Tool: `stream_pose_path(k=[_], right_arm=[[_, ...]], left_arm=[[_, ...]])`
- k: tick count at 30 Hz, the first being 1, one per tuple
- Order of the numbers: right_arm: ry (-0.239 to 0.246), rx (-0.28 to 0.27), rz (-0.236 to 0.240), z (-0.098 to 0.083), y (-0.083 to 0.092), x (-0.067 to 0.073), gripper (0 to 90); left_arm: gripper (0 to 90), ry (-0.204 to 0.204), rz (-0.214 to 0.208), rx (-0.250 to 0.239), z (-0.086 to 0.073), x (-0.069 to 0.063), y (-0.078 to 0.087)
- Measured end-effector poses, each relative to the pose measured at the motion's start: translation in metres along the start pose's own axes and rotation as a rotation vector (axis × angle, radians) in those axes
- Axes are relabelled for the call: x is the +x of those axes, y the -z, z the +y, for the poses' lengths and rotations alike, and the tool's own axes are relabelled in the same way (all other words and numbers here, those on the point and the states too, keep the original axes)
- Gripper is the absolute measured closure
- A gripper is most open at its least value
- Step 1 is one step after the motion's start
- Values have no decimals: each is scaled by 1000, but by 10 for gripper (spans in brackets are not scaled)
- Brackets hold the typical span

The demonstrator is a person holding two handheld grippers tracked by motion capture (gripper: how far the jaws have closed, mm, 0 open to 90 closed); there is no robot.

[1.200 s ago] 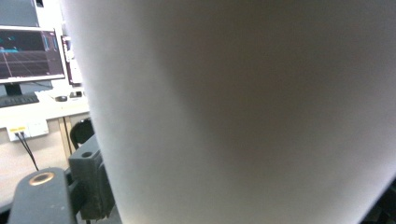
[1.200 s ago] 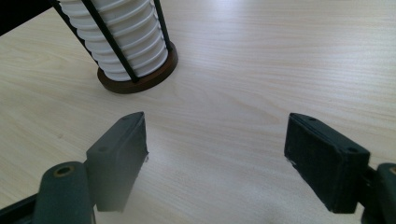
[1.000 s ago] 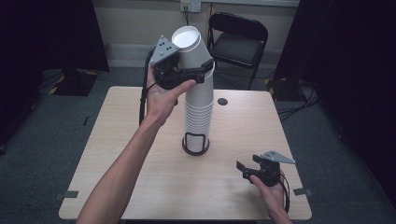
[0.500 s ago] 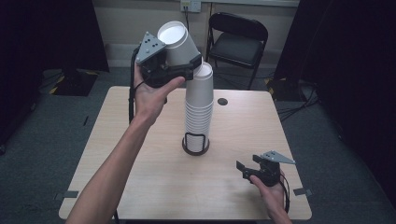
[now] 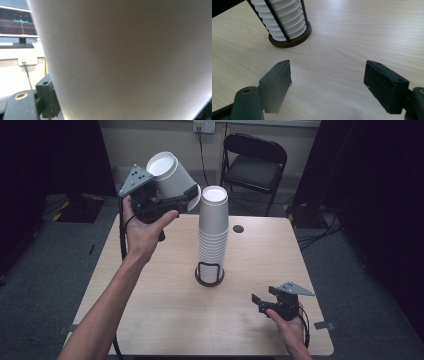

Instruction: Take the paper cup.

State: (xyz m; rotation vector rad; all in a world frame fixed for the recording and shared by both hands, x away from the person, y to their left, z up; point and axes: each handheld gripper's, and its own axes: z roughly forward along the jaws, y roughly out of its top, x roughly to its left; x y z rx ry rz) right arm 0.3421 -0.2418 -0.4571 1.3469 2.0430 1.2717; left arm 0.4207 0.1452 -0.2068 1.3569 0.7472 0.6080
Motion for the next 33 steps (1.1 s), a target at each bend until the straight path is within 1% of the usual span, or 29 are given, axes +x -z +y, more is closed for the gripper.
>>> stream_pose_path(k=[2, 4, 6, 7, 8, 9, 10, 13, 14, 15, 16, 17, 18, 19, 20, 21, 22, 23, 24, 25, 26, 27, 29, 30, 31, 32, 33], right_arm=[[17, 9, 15, 0, -1, 3, 213], [21, 10, 17, 0, -1, 4, 213], [31, 15, 33, 0, -3, 6, 213], [32, 17, 37, 0, -3, 7, 218], [34, 19, 48, 0, -3, 7, 237], [34, 19, 48, 0, -3, 7, 237], [36, 21, 61, 0, -4, 7, 239], [59, 18, 85, 0, -5, 10, 262], [59, 18, 85, 0, -5, 10, 262], [65, 14, 100, 0, -4, 12, 271], [65, 14, 100, 0, -4, 12, 271], [67, 8, 119, 1, -4, 12, 271], [67, 8, 119, 1, -4, 12, 271], [67, 9, 121, 1, -3, 13, 272], [71, 6, 131, 1, -3, 13, 279], [74, -6, 153, 1, -3, 14, 295], [67, -6, 164, 1, -2, 14, 303], [67, -6, 164, 1, -2, 14, 303], [69, -23, 176, 1, -1, 15, 307], [69, -23, 176, 1, -1, 15, 307], [75, -27, 183, 2, -1, 15, 315], [87, -45, 196, 2, 0, 16, 315], [87, -48, 203, 2, 0, 17, 315], [89, -59, 214, 2, 0, 18, 315], [87, -75, 226, 2, 0, 19, 315], [78, -92, 249, 2, 0, 20, 319], [75, -97, 262, 2, 0, 21, 320]], left_arm=[[130, 14, 0, 2, -4, 3, 7], [130, 20, -4, 5, -6, 4, 9], [131, 30, -8, 10, -10, 5, 13], [131, 44, -10, 19, -16, 6, 15], [131, 44, -10, 19, -16, 6, 15], [131, 46, -14, 31, -19, 6, 15], [131, 59, -17, 29, -24, 6, 15], [132, 70, -26, 62, -36, 5, 16], [132, 70, -26, 62, -36, 5, 16], [132, 83, -32, 65, -43, 4, 17], [132, 83, -32, 65, -43, 4, 17], [132, 88, -33, 76, -47, 3, 18], [132, 95, -35, 76, -49, 3, 19], [132, 92, -38, 89, -52, 3, 20], [132, 99, -43, 97, -57, 2, 21], [133, 106, -50, 105, -61, 2, 22], [133, 119, -57, 110, -64, 1, 22], [133, 127, -58, 121, -68, 1, 23], [133, 145, -68, 122, -73, -1, 23], [133, 142, -71, 130, -77, -2, 24], [133, 154, -76, 130, -83, -4, 24], [133, 165, -81, 135, -89, -4, 25], [133, 177, -81, 153, -100, -4, 25], [133, 192, -79, 162, -105, -4, 26], [132, 196, -76, 176, -110, -3, 27], [133, 224, -74, 178, -119, -2, 29], [133, 224, -74, 178, -119, -2, 29]])
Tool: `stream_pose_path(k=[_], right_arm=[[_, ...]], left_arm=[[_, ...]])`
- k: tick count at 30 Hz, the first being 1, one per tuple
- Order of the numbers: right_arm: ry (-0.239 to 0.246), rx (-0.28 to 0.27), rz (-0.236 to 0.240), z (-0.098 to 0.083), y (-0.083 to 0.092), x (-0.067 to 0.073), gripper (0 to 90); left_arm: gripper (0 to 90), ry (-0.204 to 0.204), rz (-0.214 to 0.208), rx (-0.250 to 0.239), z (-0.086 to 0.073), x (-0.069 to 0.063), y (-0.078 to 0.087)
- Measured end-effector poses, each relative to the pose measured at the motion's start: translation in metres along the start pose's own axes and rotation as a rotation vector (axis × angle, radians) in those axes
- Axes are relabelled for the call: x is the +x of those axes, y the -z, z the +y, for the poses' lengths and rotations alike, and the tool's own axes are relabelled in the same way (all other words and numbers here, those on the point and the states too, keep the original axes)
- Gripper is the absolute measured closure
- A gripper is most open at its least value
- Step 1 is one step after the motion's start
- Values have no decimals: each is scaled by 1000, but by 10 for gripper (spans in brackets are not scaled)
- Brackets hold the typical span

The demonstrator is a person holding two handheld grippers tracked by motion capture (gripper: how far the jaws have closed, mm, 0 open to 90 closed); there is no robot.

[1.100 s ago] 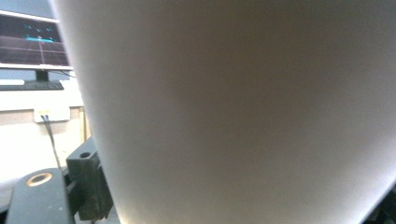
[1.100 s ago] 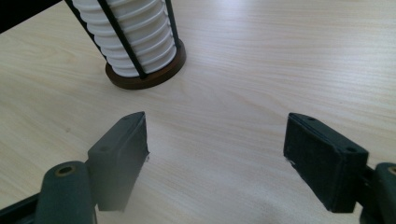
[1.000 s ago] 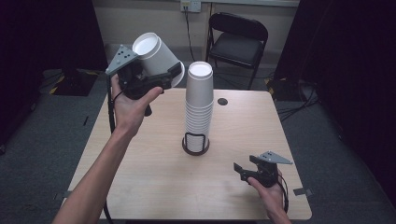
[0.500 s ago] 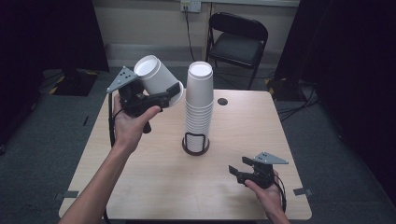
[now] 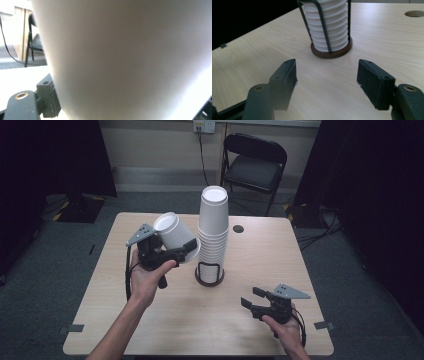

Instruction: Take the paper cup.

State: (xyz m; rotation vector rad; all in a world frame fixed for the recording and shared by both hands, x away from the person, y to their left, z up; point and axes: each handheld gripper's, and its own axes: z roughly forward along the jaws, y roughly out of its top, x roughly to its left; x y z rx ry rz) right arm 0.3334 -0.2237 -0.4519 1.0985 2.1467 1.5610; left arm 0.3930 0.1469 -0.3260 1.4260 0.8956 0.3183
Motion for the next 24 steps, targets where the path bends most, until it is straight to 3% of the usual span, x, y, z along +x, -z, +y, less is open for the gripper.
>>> stream_pose_path(k=[4, 5, 6, 12, 19, 24], right_arm=[[12, 2, 34, 0, -3, 1, 319], [16, 1, 40, 0, -3, 1, 319], [17, -3, 56, 0, -3, 2, 319], [2, -35, 97, 1, -4, 5, 319], [23, -29, 142, 3, -11, 16, 325], [34, -43, 161, 8, -18, 24, 323]], left_arm=[[133, 32, -5, 21, -16, 5, 2], [133, 65, -8, 24, -25, 8, 4], [133, 73, -7, 34, -29, 9, 5], [133, 89, 5, 69, -46, 11, 5], [134, 107, -37, 103, -59, -1, 1], [135, 144, -56, 111, -70, -11, 1]])
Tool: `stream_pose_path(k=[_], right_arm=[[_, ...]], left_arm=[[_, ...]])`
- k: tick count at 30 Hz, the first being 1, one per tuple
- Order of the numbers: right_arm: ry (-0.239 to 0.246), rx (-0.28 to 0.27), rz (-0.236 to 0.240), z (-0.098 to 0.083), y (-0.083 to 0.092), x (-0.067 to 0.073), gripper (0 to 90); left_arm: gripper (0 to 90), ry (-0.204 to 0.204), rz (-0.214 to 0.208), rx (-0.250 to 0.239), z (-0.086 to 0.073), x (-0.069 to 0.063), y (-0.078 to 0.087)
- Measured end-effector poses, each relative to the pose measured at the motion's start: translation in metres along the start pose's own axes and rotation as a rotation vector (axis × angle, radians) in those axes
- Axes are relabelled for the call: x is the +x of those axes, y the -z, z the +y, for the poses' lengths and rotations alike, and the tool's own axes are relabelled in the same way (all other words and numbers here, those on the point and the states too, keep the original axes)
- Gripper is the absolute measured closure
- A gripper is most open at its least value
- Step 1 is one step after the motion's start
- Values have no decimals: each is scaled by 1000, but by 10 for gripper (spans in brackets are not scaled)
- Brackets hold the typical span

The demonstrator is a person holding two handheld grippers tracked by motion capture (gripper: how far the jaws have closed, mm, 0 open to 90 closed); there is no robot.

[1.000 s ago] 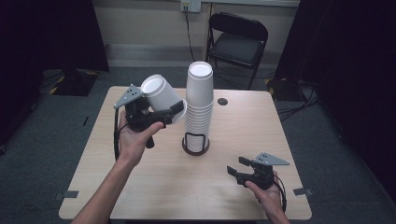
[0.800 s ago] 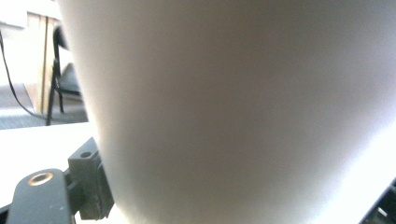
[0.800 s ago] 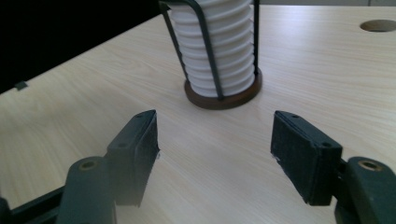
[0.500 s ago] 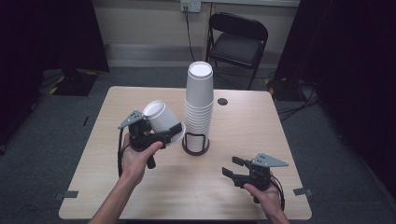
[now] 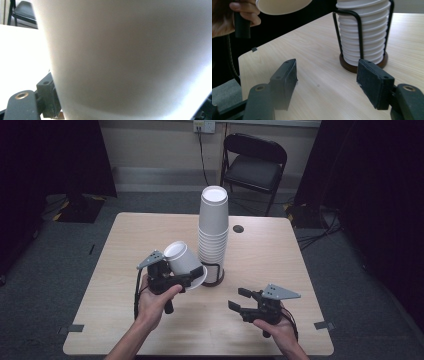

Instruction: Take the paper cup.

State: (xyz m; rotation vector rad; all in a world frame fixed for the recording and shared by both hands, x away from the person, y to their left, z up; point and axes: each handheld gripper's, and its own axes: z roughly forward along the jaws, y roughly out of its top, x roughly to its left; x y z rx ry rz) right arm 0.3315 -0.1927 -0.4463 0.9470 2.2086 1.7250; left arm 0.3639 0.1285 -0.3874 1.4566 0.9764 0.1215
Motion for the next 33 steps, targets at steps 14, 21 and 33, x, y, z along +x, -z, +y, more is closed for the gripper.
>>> stream_pose_path(k=[14, 21, 33], right_arm=[[100, 15, 91, 1, -14, 22, 317], [128, -10, 91, 3, -19, 28, 366], [148, -63, 66, 9, -28, 29, 413]], left_arm=[[138, 117, -55, 2, -35, -10, -3], [137, 197, -66, -11, -48, -11, -6], [138, 317, -114, -9, -63, -19, -12]])
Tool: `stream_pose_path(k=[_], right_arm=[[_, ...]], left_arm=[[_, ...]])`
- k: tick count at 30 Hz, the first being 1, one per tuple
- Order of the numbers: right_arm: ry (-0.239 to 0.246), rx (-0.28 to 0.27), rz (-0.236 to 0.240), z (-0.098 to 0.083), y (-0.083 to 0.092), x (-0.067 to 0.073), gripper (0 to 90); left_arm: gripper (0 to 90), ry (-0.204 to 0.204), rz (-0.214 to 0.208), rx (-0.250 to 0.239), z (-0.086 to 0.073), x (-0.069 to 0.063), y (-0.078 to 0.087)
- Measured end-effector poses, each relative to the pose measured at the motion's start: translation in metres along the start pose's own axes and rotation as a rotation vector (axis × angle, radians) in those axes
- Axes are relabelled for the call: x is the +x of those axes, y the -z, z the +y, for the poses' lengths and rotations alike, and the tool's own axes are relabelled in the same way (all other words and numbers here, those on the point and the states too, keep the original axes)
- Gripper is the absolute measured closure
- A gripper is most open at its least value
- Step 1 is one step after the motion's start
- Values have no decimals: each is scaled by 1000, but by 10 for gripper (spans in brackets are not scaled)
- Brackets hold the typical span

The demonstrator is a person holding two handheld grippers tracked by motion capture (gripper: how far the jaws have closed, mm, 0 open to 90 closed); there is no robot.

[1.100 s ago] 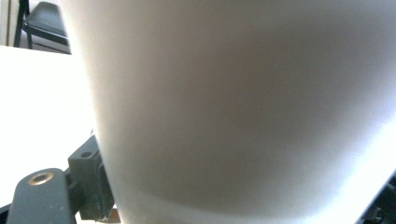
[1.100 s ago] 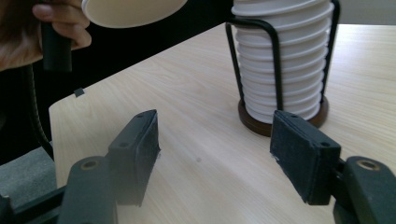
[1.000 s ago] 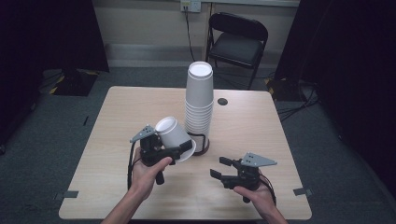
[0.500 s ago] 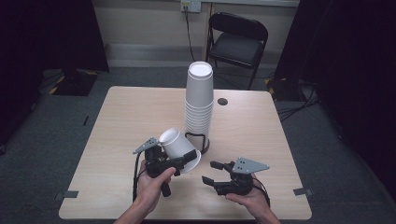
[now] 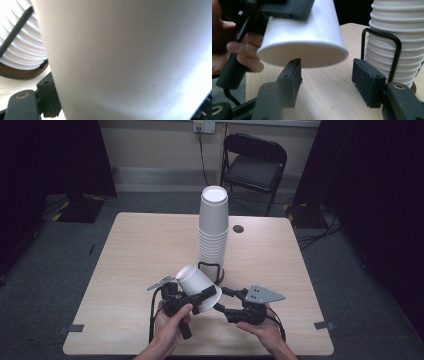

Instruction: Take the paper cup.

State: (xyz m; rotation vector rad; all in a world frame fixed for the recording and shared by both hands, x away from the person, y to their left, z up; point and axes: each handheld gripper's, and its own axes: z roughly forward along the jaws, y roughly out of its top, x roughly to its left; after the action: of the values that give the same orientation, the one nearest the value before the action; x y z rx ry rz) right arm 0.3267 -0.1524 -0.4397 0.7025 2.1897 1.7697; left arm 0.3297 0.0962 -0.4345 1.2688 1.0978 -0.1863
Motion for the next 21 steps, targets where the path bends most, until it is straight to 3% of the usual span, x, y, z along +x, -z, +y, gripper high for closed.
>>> stream_pose_path(k=[7, 13, 16, 21], right_arm=[[24, -26, -21, -1, -2, 1, 460], [45, -50, -32, -1, -4, 3, 505], [44, -55, -32, 0, -4, 3, 506], [60, -74, -35, 0, -6, 4, 543]], left_arm=[[138, 56, -23, 3, -11, -2, -5], [137, 66, -30, 12, -15, -3, -8], [136, 32, -23, 15, -19, -7, -9], [135, 89, -41, 2, -25, -9, -12]])
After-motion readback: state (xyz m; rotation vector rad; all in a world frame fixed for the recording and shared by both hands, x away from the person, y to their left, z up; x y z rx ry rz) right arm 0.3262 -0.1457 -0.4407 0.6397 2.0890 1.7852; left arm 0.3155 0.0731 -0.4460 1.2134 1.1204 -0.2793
